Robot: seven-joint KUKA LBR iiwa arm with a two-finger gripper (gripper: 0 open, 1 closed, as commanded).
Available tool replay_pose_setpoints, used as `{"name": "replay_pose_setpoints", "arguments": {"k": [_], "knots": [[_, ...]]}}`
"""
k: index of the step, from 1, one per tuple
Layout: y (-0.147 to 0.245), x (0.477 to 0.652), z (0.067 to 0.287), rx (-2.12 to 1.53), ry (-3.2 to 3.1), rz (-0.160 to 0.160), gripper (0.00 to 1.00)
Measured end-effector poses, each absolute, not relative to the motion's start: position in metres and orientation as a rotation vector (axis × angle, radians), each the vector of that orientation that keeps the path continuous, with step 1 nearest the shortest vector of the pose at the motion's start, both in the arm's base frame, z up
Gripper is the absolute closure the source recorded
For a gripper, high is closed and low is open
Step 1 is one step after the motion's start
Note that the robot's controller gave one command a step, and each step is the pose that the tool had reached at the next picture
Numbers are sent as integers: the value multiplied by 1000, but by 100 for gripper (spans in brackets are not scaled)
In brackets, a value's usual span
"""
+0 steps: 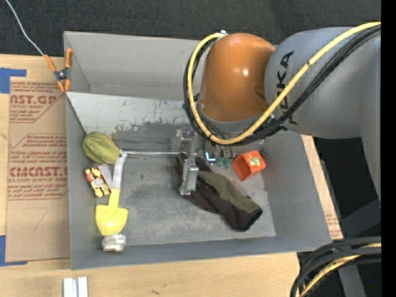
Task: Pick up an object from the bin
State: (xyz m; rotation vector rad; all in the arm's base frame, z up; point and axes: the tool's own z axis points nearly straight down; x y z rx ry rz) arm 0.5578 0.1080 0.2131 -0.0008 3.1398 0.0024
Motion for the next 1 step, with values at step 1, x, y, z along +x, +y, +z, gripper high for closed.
{"name": "replay_pose_setpoints", "arguments": {"k": [1], "knots": [[71, 549, 120, 238, 3133, 3, 0]]}}
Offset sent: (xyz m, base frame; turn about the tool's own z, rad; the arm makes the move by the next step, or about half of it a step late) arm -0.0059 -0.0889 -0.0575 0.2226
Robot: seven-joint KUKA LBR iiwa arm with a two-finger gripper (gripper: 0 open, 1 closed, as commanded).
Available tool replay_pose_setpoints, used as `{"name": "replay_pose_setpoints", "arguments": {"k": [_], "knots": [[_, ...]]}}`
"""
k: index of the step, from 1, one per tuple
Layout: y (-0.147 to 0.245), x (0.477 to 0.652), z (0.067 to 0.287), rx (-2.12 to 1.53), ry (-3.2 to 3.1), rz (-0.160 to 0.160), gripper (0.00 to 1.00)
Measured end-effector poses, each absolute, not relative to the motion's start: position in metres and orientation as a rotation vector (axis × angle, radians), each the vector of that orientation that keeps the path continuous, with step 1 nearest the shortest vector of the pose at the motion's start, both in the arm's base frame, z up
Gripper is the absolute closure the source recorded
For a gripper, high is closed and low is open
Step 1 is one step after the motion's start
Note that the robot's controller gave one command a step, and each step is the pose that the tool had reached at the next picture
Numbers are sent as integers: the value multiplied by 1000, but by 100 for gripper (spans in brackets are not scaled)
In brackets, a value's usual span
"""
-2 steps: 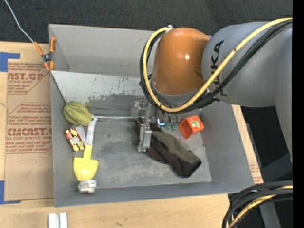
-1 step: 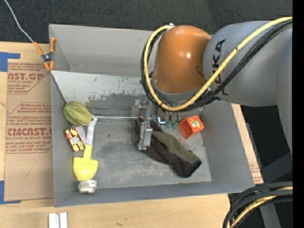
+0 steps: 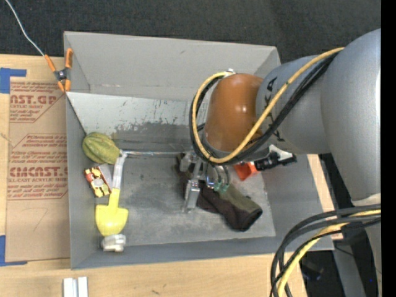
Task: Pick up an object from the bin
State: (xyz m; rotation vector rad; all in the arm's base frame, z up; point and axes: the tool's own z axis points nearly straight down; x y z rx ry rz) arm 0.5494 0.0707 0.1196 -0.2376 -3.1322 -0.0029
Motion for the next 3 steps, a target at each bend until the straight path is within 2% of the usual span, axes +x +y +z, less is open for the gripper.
{"name": "replay_pose_setpoints", "arguments": {"k": [1, 2, 3], "knots": [[18, 554, 158, -352, -3130, -3, 0], [3, 537, 116, -289, -3127, -3, 0], [16, 533, 70, -422, -3125, -6, 0]]}}
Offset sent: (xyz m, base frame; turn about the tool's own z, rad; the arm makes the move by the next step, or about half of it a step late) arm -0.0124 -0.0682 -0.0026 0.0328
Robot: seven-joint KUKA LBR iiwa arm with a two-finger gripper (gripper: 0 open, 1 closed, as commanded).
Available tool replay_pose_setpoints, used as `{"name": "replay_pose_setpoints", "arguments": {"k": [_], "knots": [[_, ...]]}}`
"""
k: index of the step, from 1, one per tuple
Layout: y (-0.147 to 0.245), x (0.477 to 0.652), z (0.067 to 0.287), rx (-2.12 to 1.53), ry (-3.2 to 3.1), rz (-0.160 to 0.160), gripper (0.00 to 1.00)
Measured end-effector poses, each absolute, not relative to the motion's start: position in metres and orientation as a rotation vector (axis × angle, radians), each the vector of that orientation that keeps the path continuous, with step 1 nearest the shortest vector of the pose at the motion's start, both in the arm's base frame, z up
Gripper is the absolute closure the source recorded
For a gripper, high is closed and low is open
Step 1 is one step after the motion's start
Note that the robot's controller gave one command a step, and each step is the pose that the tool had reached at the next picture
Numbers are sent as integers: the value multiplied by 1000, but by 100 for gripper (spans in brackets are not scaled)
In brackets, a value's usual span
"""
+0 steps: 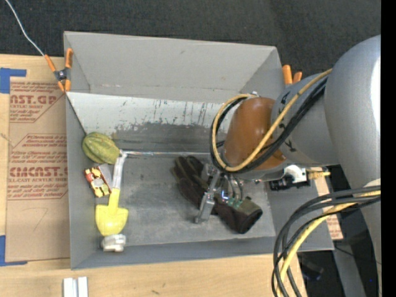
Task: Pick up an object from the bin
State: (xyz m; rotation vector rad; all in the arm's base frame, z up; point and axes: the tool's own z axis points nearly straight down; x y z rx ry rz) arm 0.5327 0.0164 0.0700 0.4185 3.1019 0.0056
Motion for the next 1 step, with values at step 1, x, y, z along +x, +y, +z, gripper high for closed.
{"name": "replay_pose_setpoints", "arguments": {"k": [1], "knots": [[5, 517, 71, 640, 3072, 6, 100]]}}
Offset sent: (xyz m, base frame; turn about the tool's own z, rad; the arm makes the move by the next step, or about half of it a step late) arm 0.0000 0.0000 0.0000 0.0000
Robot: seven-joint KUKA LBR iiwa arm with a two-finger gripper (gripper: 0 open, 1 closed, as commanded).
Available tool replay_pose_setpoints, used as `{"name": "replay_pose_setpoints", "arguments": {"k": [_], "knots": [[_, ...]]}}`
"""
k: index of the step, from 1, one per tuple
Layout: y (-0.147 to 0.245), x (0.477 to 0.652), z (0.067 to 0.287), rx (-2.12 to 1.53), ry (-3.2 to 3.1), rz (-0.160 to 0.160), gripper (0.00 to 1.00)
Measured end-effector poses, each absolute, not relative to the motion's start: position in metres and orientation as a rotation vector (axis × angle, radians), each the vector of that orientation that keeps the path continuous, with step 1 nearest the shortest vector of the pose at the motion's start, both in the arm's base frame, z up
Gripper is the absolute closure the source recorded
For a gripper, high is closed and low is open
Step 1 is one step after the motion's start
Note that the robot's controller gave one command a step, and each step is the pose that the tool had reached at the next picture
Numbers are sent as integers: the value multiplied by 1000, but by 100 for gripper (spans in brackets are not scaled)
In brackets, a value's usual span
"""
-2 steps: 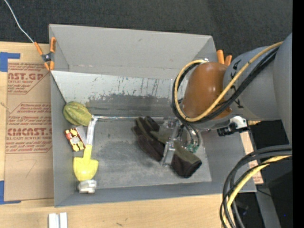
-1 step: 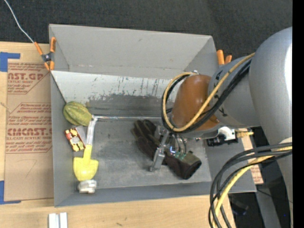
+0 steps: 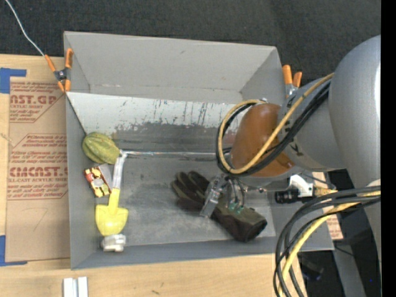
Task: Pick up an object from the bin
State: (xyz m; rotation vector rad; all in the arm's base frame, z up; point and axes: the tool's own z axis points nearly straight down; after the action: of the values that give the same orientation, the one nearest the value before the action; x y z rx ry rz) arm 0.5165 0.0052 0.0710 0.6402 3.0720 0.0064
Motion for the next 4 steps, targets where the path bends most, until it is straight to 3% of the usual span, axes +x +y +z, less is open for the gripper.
{"name": "replay_pose_setpoints", "arguments": {"k": [3, 4], "knots": [[5, 515, 80, 640, 3076, 6, 100], [5, 513, 100, 642, 3083, 4, 100]]}}
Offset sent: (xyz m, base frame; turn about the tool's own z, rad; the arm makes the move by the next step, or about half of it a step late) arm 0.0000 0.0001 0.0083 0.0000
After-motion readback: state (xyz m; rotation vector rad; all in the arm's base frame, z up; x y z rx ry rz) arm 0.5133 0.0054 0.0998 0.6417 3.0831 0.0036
